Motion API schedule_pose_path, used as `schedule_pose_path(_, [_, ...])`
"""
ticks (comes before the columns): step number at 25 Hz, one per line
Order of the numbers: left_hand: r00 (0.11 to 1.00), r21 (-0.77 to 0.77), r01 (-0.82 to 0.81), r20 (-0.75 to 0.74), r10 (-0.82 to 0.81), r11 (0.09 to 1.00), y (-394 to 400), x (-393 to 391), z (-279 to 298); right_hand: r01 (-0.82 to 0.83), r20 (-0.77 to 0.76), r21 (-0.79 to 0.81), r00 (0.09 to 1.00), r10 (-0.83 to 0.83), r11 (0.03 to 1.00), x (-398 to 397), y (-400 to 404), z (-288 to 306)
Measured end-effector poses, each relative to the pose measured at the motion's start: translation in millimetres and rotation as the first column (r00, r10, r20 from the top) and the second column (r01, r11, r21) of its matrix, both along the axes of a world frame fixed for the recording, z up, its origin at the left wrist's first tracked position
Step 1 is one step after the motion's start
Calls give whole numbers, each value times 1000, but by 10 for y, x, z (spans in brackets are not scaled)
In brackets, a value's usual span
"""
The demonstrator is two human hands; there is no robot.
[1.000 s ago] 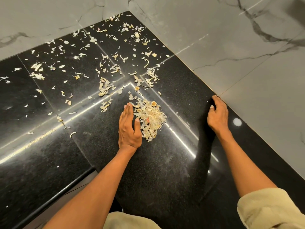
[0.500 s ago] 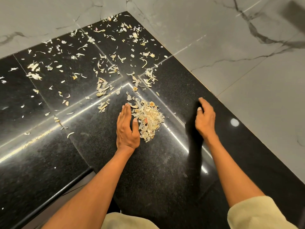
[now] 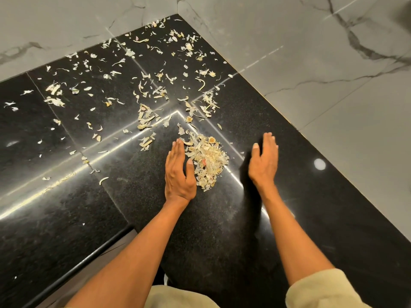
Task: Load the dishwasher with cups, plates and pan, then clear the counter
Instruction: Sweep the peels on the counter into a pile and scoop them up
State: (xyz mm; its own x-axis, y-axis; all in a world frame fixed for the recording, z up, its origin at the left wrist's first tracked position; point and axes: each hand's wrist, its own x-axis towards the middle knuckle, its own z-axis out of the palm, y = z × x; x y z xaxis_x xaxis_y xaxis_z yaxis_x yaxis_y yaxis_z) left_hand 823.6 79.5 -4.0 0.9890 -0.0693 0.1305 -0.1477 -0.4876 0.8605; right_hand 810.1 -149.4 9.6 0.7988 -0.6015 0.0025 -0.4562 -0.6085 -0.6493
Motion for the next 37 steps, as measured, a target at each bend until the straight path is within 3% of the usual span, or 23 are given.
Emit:
schedule_pose_path(5, [1000, -79, 6, -27, -8, 997, 16, -10, 36, -153, 53, 57, 987, 150, 987, 74, 1165, -52])
schedule_pose_path(8, [999, -223, 0, -52, -12, 975, 79, -18, 86, -301, 137, 207, 951, 277, 931, 111, 1503, -15])
schedule_pose_path(10, [996, -330, -11, -89, -19, 944, 206, -25, 123, -323, 214, 270, 939, 271, 907, 47, 1523, 35])
schedule_pose_path(14, [991, -383, 24, -115, -74, 923, 581, -29, 217, -10, 199, 145, 980, -19, 989, -306, 1413, -48])
schedule_pose_path(16, [988, -365, 11, -138, -66, 931, 790, -71, 220, 61, 122, 67, 990, -69, 996, -353, 1475, -129])
schedule_pose_path(20, [986, -347, 13, -150, -70, 938, 1158, -136, 191, -35, 17, 6, 999, 35, 999, 72, 1823, -128])
schedule_pose_path(23, [988, -345, 38, -126, -87, 938, 1326, -131, 246, -100, 58, 25, 993, 98, 995, 444, 1987, -82])
schedule_pose_path(26, [995, -288, 9, -89, -37, 958, 1494, -67, 382, -161, 145, -148, 973, 182, 976, 554, 2082, 41])
schedule_pose_path(30, [996, -295, -93, -37, 86, 951, 1930, 59, 426, -486, 140, -252, 837, 529, 837, 298, 2764, 153])
schedule_pose_path(33, [973, -305, -229, -102, 208, 924, 2353, 59, 351, -791, 24, -201, 586, 810, 578, -11, 3438, -16])
schedule_pose_path(35, [956, -287, -292, -124, 267, 912, 2621, -17, 344, -887, -85, -205, 437, 895, 413, -135, 3780, -97])
schedule_pose_path(37, [948, -265, -314, -137, 287, 912, 2851, -131, 319, -923, -195, -249, 345, 918, 294, -187, 4007, -113])
